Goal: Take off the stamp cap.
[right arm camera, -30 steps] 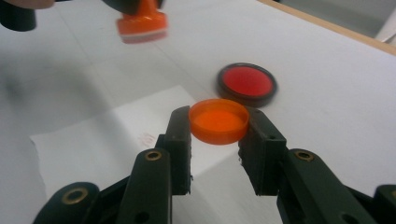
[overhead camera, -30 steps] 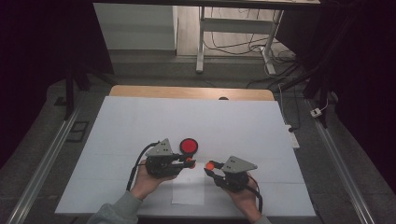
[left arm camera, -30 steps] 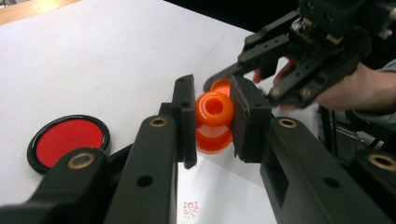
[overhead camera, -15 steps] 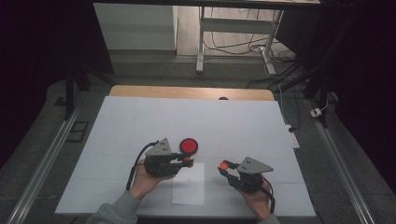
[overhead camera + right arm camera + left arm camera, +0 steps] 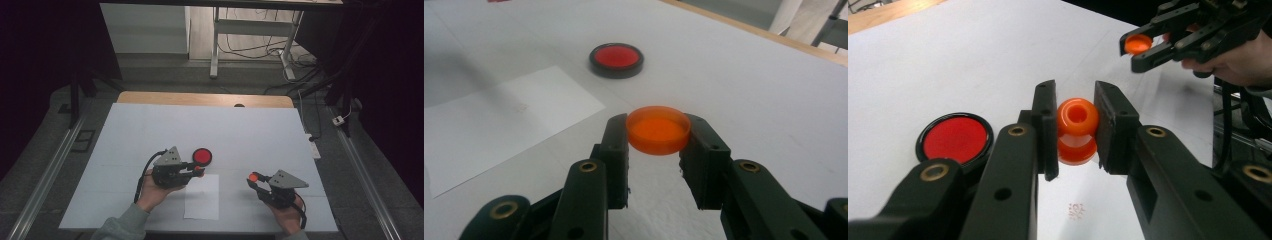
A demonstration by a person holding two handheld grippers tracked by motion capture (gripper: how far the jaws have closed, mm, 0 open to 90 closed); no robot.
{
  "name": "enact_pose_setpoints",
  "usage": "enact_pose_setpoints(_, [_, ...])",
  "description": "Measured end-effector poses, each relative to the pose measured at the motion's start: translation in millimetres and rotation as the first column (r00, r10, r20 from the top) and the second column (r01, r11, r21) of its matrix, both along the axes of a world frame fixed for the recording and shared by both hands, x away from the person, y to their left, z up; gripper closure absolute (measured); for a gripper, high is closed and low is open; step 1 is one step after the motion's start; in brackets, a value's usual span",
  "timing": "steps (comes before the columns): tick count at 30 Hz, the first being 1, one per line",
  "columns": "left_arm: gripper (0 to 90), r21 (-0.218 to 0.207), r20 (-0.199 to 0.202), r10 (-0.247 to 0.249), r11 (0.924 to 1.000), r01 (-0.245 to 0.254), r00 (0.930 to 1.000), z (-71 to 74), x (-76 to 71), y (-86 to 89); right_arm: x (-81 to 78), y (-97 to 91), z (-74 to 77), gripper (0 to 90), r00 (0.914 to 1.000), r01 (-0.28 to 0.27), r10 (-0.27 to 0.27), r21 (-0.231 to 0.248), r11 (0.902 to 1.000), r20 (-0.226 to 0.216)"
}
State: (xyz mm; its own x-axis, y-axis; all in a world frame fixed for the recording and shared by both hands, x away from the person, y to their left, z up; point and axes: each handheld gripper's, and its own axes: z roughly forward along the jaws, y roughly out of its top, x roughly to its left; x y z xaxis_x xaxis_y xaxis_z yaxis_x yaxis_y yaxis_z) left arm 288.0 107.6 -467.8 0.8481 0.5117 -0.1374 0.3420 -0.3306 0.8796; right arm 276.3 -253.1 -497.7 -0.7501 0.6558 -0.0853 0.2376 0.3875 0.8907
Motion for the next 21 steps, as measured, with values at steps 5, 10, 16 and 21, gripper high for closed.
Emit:
enact_pose_setpoints(5, [73.0,-0.004,0.0,0.013,0.9999,-0.013,0.9999,0.4,1.3,3.3,-0.6,-12.1,0.1,64.8,0.9998,0.018,-0.018,0.005,0.9998,0.004])
enact_pose_setpoints(10, [73.0,-0.006,-0.002,0.026,0.9996,-0.026,0.9997,0.2,3.2,5.8,-2.0,-17.8,-0.2,64.7,0.9996,0.029,-0.029,0.005,0.9996,0.001])
enact_pose_setpoints(16, [73.0,0.003,0.004,0.054,0.9985,-0.054,0.9985,0.4,7.3,5.9,-1.0,-19.9,-0.6,64.6,0.9994,0.035,-0.035,0.001,0.9994,0.003])
enact_pose_setpoints(21, [73.0,-0.006,-0.013,0.061,0.9981,-0.061,0.998,0.0,14.9,6.2,-0.3,-20.6,-1.3,64.6,0.999,0.044,-0.044,-0.001,0.999,-0.001])
